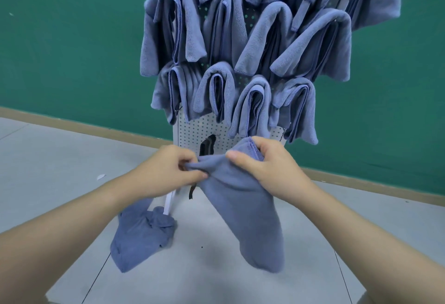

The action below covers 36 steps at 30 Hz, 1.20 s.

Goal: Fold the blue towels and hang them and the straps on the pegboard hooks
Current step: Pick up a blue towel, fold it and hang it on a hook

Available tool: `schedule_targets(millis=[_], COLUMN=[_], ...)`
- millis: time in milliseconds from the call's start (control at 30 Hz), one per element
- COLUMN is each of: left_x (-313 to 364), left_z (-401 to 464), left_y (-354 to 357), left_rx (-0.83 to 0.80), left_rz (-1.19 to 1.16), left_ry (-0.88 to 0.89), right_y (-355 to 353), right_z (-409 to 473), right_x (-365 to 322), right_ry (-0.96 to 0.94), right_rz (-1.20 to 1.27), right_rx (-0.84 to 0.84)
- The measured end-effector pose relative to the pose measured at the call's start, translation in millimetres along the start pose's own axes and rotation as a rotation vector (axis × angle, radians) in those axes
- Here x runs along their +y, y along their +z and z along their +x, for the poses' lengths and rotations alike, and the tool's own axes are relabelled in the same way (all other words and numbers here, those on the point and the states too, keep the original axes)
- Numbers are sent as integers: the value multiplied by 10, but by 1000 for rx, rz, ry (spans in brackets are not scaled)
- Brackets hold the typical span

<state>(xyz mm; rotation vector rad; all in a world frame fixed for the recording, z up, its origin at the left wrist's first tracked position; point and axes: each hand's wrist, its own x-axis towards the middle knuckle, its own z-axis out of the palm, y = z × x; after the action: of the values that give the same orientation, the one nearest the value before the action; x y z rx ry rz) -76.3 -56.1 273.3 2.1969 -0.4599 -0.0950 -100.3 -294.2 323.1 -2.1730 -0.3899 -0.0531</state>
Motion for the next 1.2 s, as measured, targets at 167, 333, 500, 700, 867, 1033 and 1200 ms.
schedule_targets(millis=[167, 333, 500, 700, 867, 1033, 1200], left_x=[37, 348, 273, 311, 398, 495, 509], left_z=[-8, -90, -73, -19, -64, -115, -107], left_y=[-130, -85, 27, -31, 5, 94, 29], left_rx=[249, 471, -5, 297, 540, 700, 815], left_rz=[-31, -606, -808, -684, -536, -357, -370], left_ry=[11, 130, -135, -62, 18, 63, -54], right_y=[-21, 21, 54, 149, 284, 536, 549], right_z=[-22, 16, 15, 62, 86, 166, 180], right_x=[48, -85, -378, -463, -401, -331, -440], right_ry=[43, 0, -111, -88, 75, 125, 29], right_rz=[13, 345, 465, 449, 698, 611, 495], right_rx=[-137, 65, 176, 266, 153, 210, 307])
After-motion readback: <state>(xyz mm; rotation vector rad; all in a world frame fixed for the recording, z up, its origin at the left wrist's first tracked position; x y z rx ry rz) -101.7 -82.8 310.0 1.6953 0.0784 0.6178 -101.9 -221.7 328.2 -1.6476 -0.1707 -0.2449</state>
